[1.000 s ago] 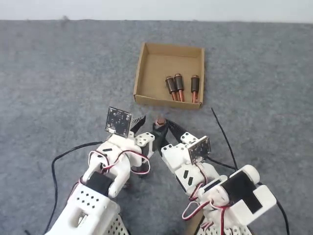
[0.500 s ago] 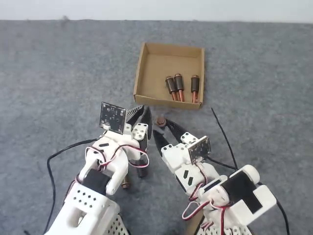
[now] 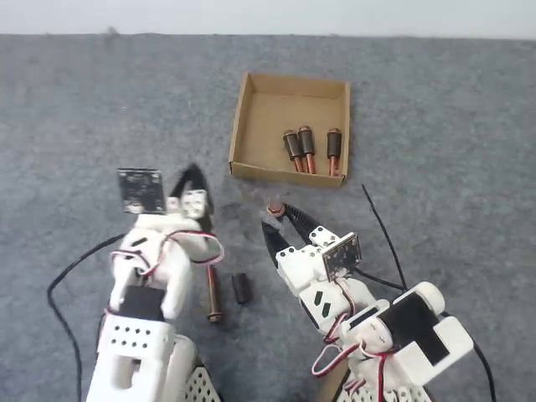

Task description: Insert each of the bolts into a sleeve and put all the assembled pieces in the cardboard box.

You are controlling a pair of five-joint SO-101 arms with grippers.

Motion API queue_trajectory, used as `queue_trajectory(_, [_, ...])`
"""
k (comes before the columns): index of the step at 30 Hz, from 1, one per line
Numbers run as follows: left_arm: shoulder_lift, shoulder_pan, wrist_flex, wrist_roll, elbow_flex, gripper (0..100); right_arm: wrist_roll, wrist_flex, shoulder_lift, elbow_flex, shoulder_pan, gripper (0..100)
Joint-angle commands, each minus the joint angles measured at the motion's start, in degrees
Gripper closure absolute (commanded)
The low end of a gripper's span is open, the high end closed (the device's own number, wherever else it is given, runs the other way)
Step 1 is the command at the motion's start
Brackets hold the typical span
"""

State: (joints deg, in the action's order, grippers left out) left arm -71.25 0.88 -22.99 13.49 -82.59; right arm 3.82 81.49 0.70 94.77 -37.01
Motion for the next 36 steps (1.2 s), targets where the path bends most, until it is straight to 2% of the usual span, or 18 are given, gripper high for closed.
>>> queue_trajectory(1, [-0.9, 6.1, -3.8, -0.2, 2.2, 99, -0.5, 0.0, 2.4, -2.0, 1.5, 99.3])
queue_trajectory(4, [-0.9, 9.7, -7.3, -0.3, -0.3, 99, -0.5, 0.0, 2.6, -2.2, 2.7, 99.3])
queue_trajectory(10, [-0.9, 16.4, -7.2, -0.3, -7.5, 99, -0.6, 0.0, 2.9, -2.1, 3.1, 99.3])
queue_trajectory(15, [-0.9, 22.7, -7.3, -0.4, -9.0, 99, -3.7, 0.1, 2.9, -3.5, 7.4, 99.3])
queue_trajectory(18, [-0.9, 22.9, -7.3, -1.8, -10.4, 99, -4.8, 0.1, 3.0, -4.9, 9.6, 99.3])
queue_trajectory(23, [-0.9, 18.7, -7.2, -9.8, -12.8, 99, -5.0, 0.1, 3.0, -7.6, 10.0, 99.3])
queue_trajectory(28, [-0.9, 18.2, -7.3, -10.0, -12.8, 99, -5.1, -0.2, 3.0, -11.7, 10.9, 99.3])
queue_trajectory(31, [-0.9, 18.2, -7.3, -10.3, -12.8, 99, -5.2, -7.0, 4.8, -14.7, 12.0, 99.3])
queue_trajectory(36, [-0.9, 18.2, -7.3, -10.4, -12.8, 99, -4.8, -29.9, 16.7, -20.7, 14.7, 99.3])
